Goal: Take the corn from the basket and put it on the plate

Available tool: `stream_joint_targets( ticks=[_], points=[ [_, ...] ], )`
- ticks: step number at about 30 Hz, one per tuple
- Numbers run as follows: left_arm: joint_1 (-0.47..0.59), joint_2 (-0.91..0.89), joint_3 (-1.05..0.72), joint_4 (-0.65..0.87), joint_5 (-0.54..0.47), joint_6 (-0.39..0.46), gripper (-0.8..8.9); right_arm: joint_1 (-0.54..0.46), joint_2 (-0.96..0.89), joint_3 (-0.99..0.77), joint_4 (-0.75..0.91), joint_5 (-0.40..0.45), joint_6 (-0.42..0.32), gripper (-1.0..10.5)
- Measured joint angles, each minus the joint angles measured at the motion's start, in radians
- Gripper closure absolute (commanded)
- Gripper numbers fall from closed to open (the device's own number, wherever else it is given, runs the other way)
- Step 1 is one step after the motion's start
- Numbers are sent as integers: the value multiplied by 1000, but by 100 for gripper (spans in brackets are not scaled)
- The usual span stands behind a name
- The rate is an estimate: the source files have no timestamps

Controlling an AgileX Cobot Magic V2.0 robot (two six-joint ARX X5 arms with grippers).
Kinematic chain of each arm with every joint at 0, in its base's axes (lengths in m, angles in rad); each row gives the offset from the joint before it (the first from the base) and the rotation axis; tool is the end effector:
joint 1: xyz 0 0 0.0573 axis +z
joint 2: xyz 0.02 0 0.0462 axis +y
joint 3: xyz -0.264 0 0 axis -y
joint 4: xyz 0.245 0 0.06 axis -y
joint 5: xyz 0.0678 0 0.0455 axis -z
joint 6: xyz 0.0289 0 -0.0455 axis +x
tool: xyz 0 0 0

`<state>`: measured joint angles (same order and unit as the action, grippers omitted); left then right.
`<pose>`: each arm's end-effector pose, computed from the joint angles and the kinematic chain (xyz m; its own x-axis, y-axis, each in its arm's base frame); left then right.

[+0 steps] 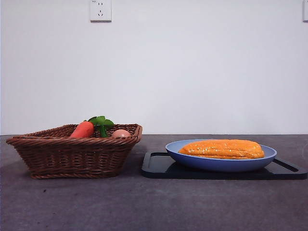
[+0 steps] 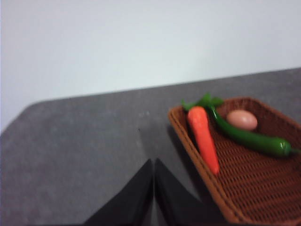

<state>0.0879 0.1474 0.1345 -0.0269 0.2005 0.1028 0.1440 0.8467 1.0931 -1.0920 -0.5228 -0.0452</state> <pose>0.1008 0.0031 0.1953 0.9929 -0.1124 -0.0390 0.1157 0.9888 0.0947 0.1262 0.0329 0.3497 0.4971 0.5766 -0.6484 -0.4851 0.8043 0.3433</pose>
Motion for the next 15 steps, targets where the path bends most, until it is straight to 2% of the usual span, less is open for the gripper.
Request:
stream_joint_targets(
  ticks=[6,15],
  points=[
    [9,-80,-84,-4,0,-25,807,0,0,0,0,0,0,944],
    [10,-144,-102,-139,0,-39,807,0,0,0,0,0,0,944]
  ],
)
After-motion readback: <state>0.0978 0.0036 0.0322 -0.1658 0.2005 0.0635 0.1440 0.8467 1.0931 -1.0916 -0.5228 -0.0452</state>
